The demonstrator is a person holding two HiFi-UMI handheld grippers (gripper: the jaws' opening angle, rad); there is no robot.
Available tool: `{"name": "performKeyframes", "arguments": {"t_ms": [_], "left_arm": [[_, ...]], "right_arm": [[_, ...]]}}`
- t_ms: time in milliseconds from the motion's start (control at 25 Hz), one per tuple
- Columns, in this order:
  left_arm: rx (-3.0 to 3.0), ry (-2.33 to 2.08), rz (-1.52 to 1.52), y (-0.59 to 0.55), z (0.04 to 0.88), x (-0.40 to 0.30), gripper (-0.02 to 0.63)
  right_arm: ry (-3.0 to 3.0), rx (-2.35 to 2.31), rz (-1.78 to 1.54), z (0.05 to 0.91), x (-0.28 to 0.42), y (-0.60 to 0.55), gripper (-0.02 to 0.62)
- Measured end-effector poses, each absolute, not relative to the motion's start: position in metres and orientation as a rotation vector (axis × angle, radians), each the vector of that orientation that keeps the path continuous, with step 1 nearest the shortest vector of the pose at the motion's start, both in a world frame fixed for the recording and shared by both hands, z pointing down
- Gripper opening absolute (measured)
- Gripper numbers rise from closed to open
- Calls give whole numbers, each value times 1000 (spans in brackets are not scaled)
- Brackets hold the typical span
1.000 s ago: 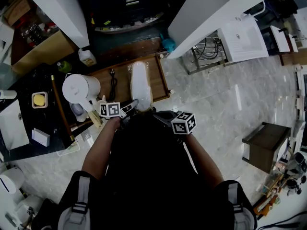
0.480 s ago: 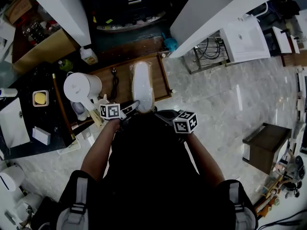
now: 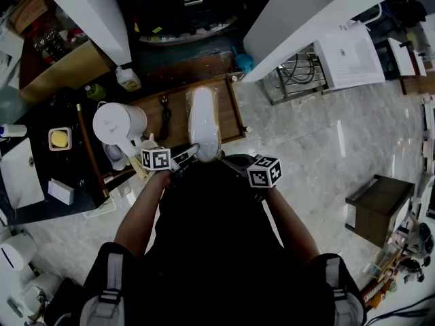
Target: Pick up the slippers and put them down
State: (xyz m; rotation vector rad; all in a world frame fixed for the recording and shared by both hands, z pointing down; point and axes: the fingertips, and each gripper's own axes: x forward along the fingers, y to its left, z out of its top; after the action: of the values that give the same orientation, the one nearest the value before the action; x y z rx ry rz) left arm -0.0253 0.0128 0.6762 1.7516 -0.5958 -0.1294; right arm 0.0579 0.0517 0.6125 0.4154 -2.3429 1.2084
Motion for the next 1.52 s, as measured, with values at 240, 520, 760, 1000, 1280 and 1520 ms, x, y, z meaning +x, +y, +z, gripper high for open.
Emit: {"name": "performKeyframes", "arguments": {"t_ms": [240, 520, 760, 1000, 1280, 1520], "left_arm": [[1779, -585, -164, 14, 655, -25, 92], [1795, -604, -170, 19, 649, -31, 92], [1816, -603, -201, 21, 633, -33, 92], [1826, -598, -215, 23, 623, -31, 92], [1827, -617, -218, 23, 620, -37, 92], [1839, -630, -210, 22, 619, -39, 92]], "right_arm": [[-2349, 412, 1204, 611, 56, 50, 8], [-2364, 426, 1204, 611, 57, 47, 7], [-2386, 448, 1203, 607, 59, 42, 8], [-2404, 460, 1203, 605, 59, 38, 8], [-2424, 474, 1208, 602, 59, 33, 7], [-2434, 478, 1205, 600, 59, 31, 8]]}}
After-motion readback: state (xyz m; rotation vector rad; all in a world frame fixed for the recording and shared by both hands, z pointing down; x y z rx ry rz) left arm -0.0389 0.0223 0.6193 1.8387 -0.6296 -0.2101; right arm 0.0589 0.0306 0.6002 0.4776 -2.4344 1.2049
